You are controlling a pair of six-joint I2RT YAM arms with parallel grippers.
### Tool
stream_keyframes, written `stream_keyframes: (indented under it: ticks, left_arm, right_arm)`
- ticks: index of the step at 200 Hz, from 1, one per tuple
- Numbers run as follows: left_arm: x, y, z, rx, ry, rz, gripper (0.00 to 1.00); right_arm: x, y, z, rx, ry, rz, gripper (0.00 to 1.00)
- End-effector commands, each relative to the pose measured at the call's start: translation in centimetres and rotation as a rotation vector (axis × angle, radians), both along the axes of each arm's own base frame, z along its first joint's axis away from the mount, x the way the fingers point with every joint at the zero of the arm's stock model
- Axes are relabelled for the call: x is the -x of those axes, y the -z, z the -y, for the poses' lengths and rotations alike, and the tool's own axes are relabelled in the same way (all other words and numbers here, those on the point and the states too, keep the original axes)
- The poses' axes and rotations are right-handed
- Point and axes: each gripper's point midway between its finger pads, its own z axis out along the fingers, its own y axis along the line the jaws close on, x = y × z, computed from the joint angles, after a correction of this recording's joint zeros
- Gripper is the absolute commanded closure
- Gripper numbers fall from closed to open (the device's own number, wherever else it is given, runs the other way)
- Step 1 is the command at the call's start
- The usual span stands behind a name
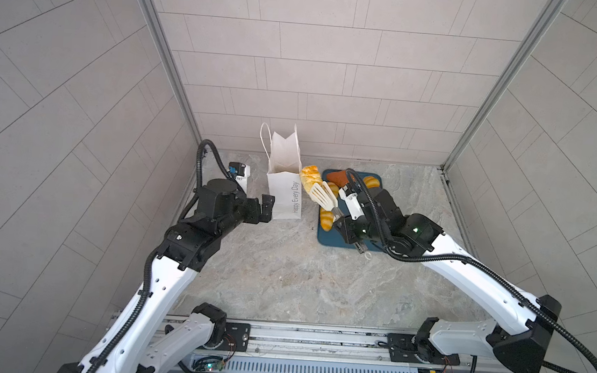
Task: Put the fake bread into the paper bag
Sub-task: 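Carry the braided bun toward the bag opening with right gripper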
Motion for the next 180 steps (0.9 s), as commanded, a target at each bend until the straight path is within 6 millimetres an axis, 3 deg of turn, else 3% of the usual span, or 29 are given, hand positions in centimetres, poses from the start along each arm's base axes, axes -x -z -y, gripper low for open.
stream_keyframes:
  ticks: [1,42,95,151,180]
  left_arm:
    - [0.1,-1.5,0.1,0.016,0.012,0.026,0.00]
    - [0.0,-1.2,0.5,0.010,0.035,0.020,0.00]
    - [0.5,-1.1,0.3,-0.008,0.040,0.019,0.00]
    - [0.6,-0.6,0.3,-0.009,0.043,0.009,0.00]
    - [0.6,-0.7,0.9,0.004,0.076,0.011,0.00]
  right_arm:
    - [-0.1,-3.9,-0.6,-0.072,-0.007,0.098,0.72]
    - [-0.4,-5.6,-2.9,-0.125,-0.059,0.115,0.72]
    - [-2.3,-6.4,-5.9,-0.135,-0.087,0.093,0.72]
    - [-5.6,-6.9,-7.0,-0.125,-0.011,0.106,0.71]
    - [-7.2,-6.2,-7.2,-0.093,0.014,0.088,0.70]
